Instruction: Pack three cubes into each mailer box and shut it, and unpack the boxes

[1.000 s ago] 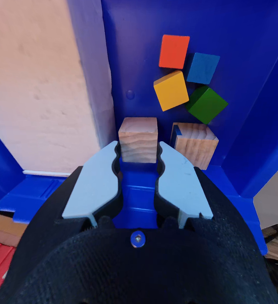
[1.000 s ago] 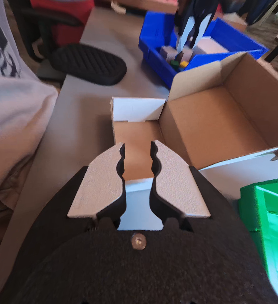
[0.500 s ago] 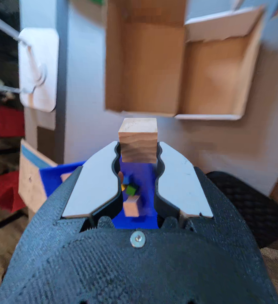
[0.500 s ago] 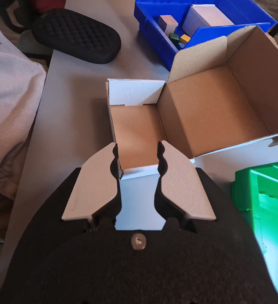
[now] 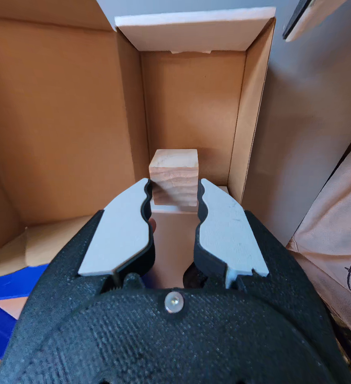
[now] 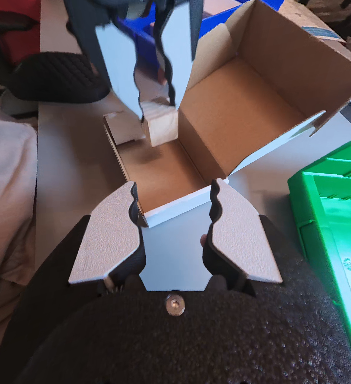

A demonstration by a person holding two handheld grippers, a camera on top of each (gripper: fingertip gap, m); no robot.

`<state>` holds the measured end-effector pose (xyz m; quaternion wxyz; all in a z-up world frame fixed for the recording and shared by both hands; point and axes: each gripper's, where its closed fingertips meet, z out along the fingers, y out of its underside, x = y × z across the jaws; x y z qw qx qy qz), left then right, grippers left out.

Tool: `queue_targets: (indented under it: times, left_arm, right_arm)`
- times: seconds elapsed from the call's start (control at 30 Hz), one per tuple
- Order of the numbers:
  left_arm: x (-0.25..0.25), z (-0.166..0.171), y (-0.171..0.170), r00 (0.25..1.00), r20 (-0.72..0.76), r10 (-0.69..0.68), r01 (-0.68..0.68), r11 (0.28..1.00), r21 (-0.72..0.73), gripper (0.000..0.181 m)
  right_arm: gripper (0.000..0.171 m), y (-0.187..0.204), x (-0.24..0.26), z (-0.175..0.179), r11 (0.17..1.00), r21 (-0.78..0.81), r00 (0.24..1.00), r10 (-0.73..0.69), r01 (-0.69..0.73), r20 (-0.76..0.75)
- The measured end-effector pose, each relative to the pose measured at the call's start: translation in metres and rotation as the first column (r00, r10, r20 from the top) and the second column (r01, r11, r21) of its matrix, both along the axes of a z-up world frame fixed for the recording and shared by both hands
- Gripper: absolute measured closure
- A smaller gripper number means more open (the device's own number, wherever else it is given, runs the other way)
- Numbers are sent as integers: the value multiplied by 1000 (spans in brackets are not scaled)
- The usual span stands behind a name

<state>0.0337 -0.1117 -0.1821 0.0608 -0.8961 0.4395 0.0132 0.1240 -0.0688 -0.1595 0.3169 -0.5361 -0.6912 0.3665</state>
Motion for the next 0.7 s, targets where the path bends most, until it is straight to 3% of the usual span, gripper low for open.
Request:
queue_targets:
  times: [0.03,0.27,0.7]
  left_arm:
    - [0,-5,-1,1000,-7,-1,1,1000,-15,139]
    - [-4,-27,1,995,-81,-51,51,999,-2,139]
    - [-18,-34,11,994,-94,-48,57,994,91,141]
  right_arm:
    - [105,0,0,1,1000,-17,1000,-15,14,-12]
    - [109,5,6,0,994,-66,994,-89,85,-60]
    - [113,11,21,1,973,-133,965,-207,186,-161]
